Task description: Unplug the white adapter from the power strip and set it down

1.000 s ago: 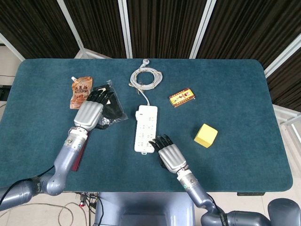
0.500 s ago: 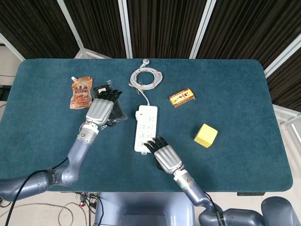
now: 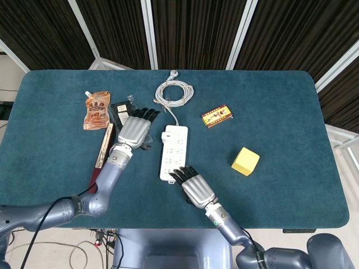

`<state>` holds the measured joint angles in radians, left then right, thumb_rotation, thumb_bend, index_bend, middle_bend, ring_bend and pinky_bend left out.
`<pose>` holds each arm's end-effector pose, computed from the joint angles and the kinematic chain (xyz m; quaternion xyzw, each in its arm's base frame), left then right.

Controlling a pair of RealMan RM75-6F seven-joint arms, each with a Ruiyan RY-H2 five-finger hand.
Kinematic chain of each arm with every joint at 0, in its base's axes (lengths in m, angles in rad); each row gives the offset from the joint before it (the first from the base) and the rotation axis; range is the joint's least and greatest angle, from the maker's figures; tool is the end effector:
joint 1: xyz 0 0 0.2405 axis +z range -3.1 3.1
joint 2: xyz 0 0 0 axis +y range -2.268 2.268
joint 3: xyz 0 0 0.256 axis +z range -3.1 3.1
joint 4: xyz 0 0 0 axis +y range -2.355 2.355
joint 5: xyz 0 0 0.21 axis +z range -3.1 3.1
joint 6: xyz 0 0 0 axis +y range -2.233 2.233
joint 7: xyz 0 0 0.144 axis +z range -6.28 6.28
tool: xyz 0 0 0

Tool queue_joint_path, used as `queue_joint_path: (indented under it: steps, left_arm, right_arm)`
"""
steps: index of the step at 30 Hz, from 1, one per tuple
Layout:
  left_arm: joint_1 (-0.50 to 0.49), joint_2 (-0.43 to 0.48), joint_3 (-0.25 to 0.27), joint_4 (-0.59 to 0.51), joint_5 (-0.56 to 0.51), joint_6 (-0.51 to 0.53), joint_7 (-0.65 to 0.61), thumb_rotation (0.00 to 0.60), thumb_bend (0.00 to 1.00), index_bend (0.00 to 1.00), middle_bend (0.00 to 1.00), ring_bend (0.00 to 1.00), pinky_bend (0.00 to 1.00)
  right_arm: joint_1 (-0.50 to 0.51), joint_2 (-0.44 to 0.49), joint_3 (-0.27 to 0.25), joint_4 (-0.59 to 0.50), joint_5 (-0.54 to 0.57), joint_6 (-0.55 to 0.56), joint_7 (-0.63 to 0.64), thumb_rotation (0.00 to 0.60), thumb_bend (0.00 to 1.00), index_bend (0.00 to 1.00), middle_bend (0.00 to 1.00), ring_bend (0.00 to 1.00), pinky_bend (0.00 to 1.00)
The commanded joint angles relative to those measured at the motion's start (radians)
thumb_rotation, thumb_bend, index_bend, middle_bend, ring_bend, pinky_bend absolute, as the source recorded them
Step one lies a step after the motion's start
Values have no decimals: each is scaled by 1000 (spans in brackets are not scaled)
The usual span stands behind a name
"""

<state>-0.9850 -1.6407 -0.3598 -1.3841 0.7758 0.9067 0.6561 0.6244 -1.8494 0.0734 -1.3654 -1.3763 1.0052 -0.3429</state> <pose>-0.0630 0.4068 -0.0190 -0.7372 -0.3420 -0.3613 0.4572 -0.1224 -0.2598 -0.1089 0.7830 -0.3609 0.3951 0.3170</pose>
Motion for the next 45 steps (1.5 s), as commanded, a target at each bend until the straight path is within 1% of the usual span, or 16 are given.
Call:
queue_joint_path:
  steps: [1, 3, 6, 9, 13, 17, 21, 26, 39, 45]
  left_arm:
    - [-25, -26, 4, 26, -13, -9, 8, 600, 82, 136, 135, 101, 177]
    - [-41, -42, 4, 43, -19, -10, 13, 600, 82, 154, 160, 121, 205]
    - [-68, -70, 2, 75, -31, -13, 24, 600, 82, 183, 206, 154, 236]
    - [-96, -102, -2, 110, -48, -16, 37, 600, 97, 193, 236, 179, 256]
    - [-125, -138, -3, 150, -77, -30, 52, 600, 108, 214, 260, 192, 261]
    - [-166, -192, -4, 219, -116, -44, 78, 600, 152, 277, 294, 205, 264]
    - [-193, -234, 1, 279, -134, -54, 92, 600, 176, 306, 324, 212, 263]
    - [-220, -280, 7, 347, -149, -72, 101, 600, 202, 385, 373, 215, 262]
    - [-254, -347, 19, 471, -164, -108, 112, 600, 218, 434, 433, 225, 276]
    - [-260, -372, 18, 517, -164, -112, 108, 600, 218, 435, 446, 269, 335]
  right_arm:
    - [0, 4, -1, 1, -3, -1, 8, 600, 762, 119, 158, 124, 151]
    - [1, 7, -1, 4, -6, 0, 13, 600, 762, 126, 161, 125, 151]
    - [1, 12, -4, 6, -12, -1, 20, 600, 762, 170, 178, 133, 151]
    - [0, 16, -9, 6, -18, 0, 27, 600, 762, 173, 191, 145, 151]
    - [-1, 20, -14, 6, -23, -1, 30, 600, 762, 173, 195, 149, 151]
    - [-3, 26, -19, 3, -27, -1, 36, 600, 762, 173, 195, 149, 151]
    - [-5, 31, -25, -1, -36, 2, 43, 600, 762, 173, 195, 149, 151]
    - [-10, 32, -28, 1, -43, 8, 57, 600, 762, 173, 195, 149, 151]
    - [-14, 35, -30, 29, -47, 6, 87, 600, 761, 173, 195, 149, 151]
    - [-13, 36, -28, 37, -54, 7, 97, 600, 762, 175, 195, 149, 151]
